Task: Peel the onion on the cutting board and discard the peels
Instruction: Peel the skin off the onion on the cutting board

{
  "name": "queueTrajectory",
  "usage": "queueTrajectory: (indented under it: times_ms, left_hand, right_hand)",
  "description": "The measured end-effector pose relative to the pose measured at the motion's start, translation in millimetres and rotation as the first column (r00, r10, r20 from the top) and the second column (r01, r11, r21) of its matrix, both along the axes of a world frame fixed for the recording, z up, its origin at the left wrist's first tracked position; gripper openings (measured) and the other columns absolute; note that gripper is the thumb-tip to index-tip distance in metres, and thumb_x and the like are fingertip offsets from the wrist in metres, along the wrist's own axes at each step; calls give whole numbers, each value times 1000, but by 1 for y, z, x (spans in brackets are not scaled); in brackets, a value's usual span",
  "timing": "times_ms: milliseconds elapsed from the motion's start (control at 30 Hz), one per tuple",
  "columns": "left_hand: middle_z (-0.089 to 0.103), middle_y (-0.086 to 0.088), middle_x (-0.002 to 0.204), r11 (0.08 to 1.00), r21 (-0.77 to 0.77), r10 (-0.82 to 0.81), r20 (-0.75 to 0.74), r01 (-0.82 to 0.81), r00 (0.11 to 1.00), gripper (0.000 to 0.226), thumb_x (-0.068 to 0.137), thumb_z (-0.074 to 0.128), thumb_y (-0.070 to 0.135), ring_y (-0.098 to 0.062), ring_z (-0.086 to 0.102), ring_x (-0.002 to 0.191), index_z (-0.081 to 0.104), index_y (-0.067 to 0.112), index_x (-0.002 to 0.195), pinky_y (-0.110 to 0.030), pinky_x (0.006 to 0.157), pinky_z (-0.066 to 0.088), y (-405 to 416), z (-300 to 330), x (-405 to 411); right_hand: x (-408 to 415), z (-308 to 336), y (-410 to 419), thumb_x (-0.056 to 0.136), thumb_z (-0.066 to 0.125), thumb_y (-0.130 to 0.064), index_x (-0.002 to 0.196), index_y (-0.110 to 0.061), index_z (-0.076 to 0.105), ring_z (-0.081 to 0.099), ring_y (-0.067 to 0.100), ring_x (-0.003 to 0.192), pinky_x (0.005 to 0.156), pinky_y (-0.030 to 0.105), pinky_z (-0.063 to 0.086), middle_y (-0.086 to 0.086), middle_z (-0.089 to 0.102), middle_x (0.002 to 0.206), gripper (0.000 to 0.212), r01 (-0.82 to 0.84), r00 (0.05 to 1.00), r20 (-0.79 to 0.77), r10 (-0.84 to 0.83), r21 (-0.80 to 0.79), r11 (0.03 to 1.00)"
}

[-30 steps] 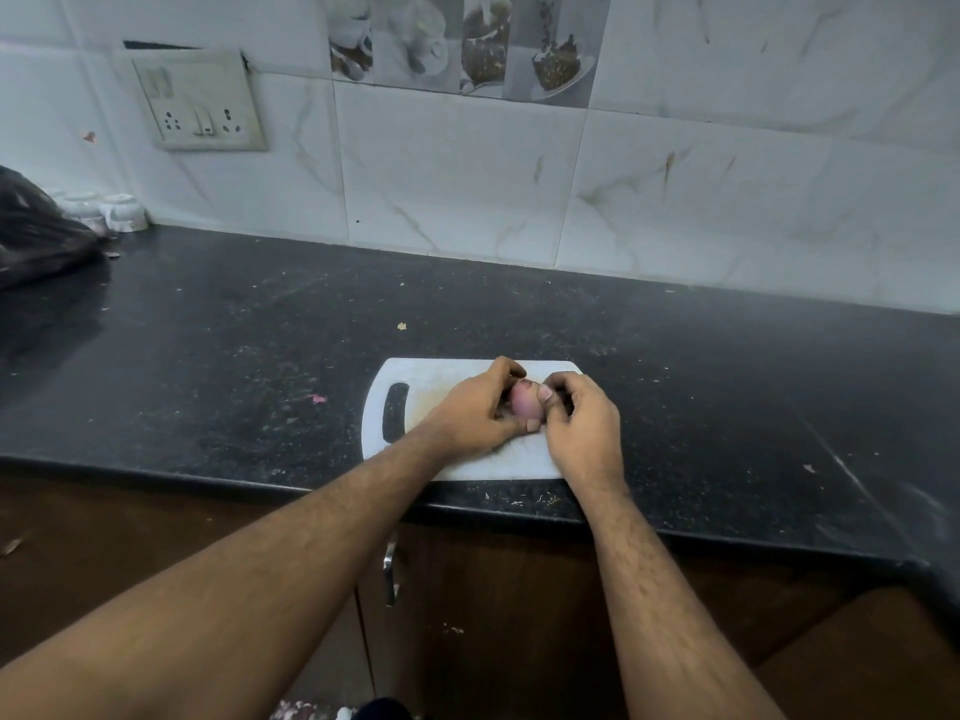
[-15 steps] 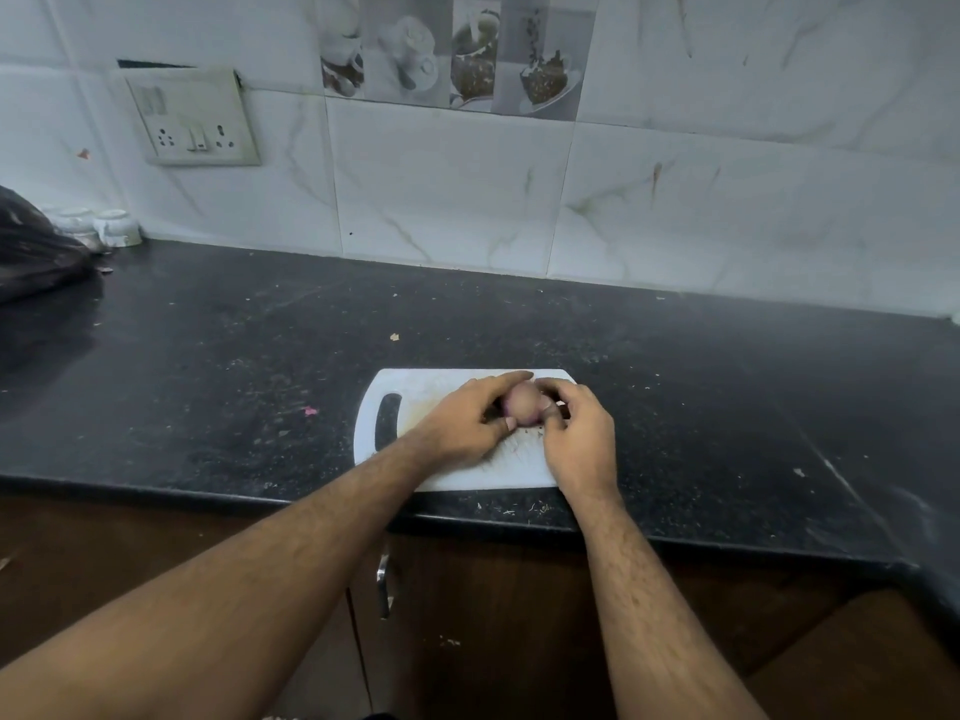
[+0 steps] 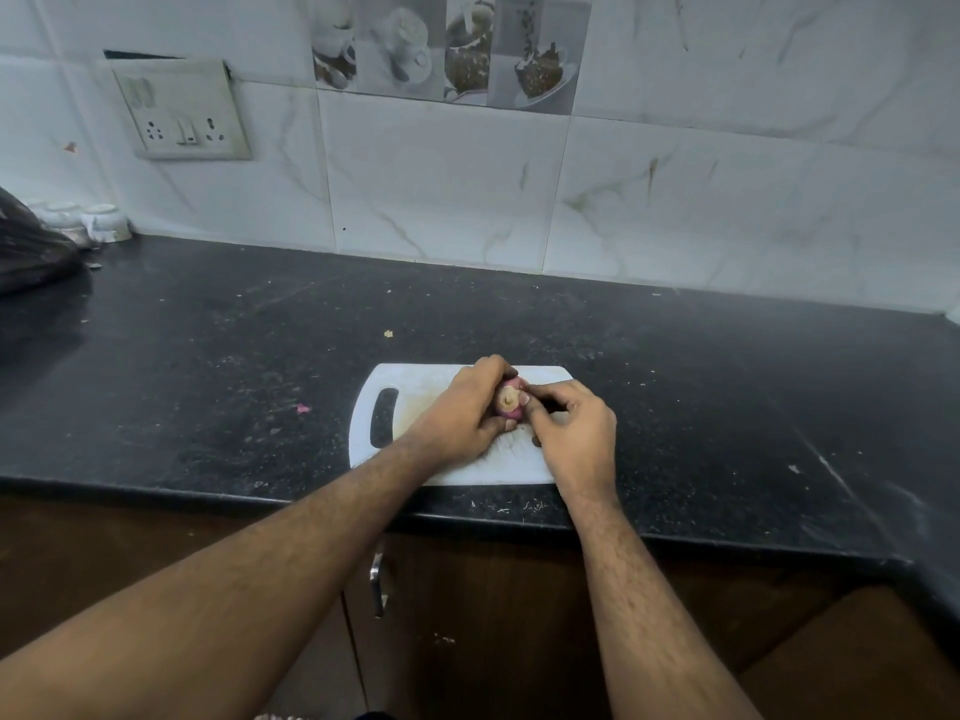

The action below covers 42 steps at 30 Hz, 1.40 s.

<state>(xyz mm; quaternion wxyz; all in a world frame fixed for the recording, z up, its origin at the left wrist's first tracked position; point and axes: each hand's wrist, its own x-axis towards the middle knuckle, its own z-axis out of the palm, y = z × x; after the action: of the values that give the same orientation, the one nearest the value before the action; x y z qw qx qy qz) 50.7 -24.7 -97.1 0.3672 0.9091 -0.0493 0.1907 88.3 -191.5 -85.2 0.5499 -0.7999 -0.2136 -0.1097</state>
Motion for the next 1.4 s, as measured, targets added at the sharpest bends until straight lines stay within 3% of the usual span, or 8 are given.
queueTrajectory:
  times_ms: [67,167,400,567,700,967,1167,1400]
  left_hand:
    - [57,-3,116,1000,8,-13,14,13,1000,38,91,73,14,-21,60,103,46,16,118,-39,89,53,-2,1,-2]
    - [56,-5,114,1000,0,-16,10,16,1000,36,93,73,12,-22,62,98,43,15,113,-37,85,53,-4,4,-5]
    - [54,-4,104,998,52,-18,18,17,1000,34,93,69,13,-24,58,91,37,19,103,-43,80,52,-5,6,-7]
    - [57,-6,102,998,56,-10,10,9,1000,34,93,68,14,-25,58,90,36,21,101,-44,78,52,-6,7,-8]
    - [52,-6,98,995,98,-15,61,9,998,33,93,66,11,-20,50,82,35,20,97,-32,72,41,-9,8,-9]
    - [56,-6,112,999,33,-12,35,11,999,30,96,69,17,-22,59,95,45,11,115,-31,83,48,-7,7,-9]
    - [63,-5,110,1000,10,5,-35,-5,999,36,97,68,16,-17,60,98,43,8,121,-20,82,41,-12,15,-14]
    - [63,-10,112,997,75,-35,-14,36,999,19,101,58,14,-23,58,100,42,9,110,-33,86,44,-11,14,-13]
  right_hand:
    - [-1,1,0,88,83,-13,103,-17,84,73,9,75,64,33,65,-13,76,91,16,-16,999,-51,18,29,999]
    - [-2,1,0,86,85,-17,101,-19,84,74,15,70,64,37,64,-12,78,85,15,-20,997,-78,23,36,999]
    - [-2,2,0,85,85,-29,98,-21,85,72,0,74,69,19,59,-14,79,82,15,22,996,-89,-26,-44,999]
    - [-1,2,1,85,84,-28,88,-23,83,71,-3,70,70,26,61,-15,76,73,6,34,992,-119,-40,-58,998]
    - [1,2,4,84,81,-25,83,-21,79,70,3,70,67,29,59,-12,75,72,5,74,986,-138,-90,-111,991]
    - [3,-2,3,92,76,-24,96,-19,78,72,11,68,61,28,60,-8,76,82,6,61,990,-123,-74,-106,993]
    - [9,-6,0,95,75,-16,109,-15,81,71,11,56,52,14,53,-5,79,90,15,29,996,-85,-36,-82,996]
    - [1,-2,4,88,81,-22,93,-12,81,67,6,56,53,16,51,-4,76,74,11,51,994,-97,-57,-65,997]
